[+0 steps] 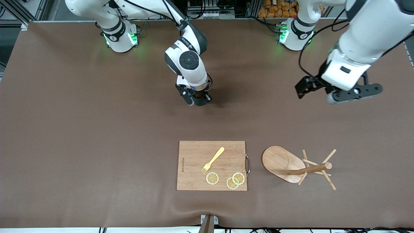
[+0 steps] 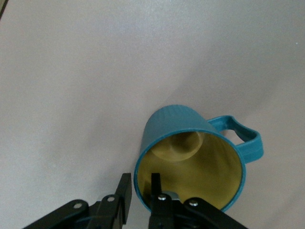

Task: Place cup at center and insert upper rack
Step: 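Lower the mug onto the table center and open the right gripper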

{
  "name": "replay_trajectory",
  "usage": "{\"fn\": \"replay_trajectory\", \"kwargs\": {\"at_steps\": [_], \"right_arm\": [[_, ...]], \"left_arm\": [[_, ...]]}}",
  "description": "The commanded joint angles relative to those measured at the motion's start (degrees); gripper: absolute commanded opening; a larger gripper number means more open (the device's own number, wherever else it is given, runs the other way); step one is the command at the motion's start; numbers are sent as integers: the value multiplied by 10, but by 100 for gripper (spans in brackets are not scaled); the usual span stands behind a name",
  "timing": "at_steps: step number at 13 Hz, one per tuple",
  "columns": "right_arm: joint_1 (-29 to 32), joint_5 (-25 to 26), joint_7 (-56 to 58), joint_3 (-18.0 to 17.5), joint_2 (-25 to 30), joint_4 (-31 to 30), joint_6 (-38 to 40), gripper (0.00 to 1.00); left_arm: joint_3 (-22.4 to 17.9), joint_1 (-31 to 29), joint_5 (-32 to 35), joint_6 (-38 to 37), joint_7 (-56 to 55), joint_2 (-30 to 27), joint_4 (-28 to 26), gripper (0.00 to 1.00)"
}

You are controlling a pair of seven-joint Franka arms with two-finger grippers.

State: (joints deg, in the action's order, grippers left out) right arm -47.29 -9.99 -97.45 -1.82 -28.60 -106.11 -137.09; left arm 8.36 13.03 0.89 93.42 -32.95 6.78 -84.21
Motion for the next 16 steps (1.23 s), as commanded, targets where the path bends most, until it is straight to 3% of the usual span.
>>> {"fn": "replay_trajectory", "kwargs": {"at_steps": [1, 2, 3, 4, 6, 10, 12, 14, 16], "right_arm": [[-5, -11, -4, 4, -3, 6, -4, 48], [-4, -11, -3, 4, -3, 7, 1, 64], [-3, -11, 0, 5, -1, 8, 2, 86], [-2, -10, 3, 5, 4, 8, 3, 100], [4, -4, 18, 8, 25, 11, 46, 100], [85, -7, 148, 9, 90, 17, 170, 100], [123, -7, 204, 9, 123, 17, 210, 100], [187, -6, 309, 9, 165, 17, 251, 100], [271, -7, 455, 9, 194, 18, 280, 100]], "left_arm": [[-1, 23, 1, 7, -34, 1, 5, 100], [-1, 34, 2, 7, -46, 3, 5, 100], [-2, 44, 2, 7, -64, 7, 5, 100], [-2, 53, 8, 7, -88, 7, 5, 100], [7, 66, 22, 7, -119, 7, 4, 100], [10, 117, 28, 7, -177, 24, 5, 100], [10, 166, 67, 7, -237, 37, 5, 100], [10, 213, 89, 7, -318, 62, 8, 100], [9, 264, 102, 6, -402, 103, 50, 100]]}}
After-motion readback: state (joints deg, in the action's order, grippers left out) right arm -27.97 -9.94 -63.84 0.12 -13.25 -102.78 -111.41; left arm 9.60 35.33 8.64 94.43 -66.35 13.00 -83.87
